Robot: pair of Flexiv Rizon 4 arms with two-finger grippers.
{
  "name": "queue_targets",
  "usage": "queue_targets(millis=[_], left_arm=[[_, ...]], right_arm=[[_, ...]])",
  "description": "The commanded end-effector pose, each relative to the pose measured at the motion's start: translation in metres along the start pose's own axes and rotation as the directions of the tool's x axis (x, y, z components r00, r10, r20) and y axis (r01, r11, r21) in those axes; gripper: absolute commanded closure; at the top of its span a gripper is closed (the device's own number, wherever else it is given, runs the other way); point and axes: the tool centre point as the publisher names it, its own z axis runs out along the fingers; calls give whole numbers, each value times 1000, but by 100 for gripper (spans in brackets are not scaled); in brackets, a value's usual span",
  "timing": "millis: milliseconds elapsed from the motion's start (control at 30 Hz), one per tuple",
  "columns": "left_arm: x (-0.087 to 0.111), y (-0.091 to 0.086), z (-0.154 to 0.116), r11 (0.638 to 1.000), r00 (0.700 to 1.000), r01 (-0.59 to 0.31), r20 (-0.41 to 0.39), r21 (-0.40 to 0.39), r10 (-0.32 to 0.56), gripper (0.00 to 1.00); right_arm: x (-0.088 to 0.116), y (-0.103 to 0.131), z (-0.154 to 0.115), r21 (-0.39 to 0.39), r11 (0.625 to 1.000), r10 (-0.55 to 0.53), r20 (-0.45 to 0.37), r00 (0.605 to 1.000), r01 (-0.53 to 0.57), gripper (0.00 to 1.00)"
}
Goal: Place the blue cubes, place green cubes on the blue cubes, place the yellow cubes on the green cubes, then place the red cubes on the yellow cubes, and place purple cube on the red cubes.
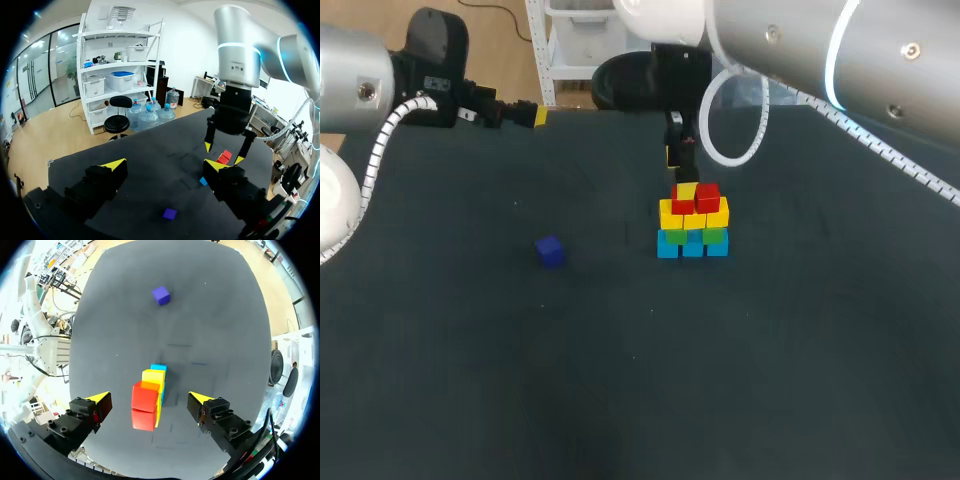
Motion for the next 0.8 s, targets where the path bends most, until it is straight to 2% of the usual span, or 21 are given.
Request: queue_targets(millis=[33,200,333,467,567,800], left_arm=[[1,2,1,1000,1000,-2,5,6,2,0],[1,2,1,1000,1000,-2,5,6,2,0],[1,2,1,1000,1000,-2,5,6,2,0],[1,2,1,1000,1000,-2,5,6,2,0],[1,2,1,1000,1000,-2,5,6,2,0],[1,2,1,1000,1000,-2,5,6,2,0]], right_arm=[[4,12,-10,33,999,1,23,1000,-2,0],[8,12,-34,113,993,19,86,996,-28,0],[16,7,-61,220,972,39,177,983,-78,0],[29,-2,-84,303,941,61,286,956,-151,0],[41,-10,-93,357,913,82,317,945,-199,0],[64,-20,-118,443,832,93,483,871,-334,0]])
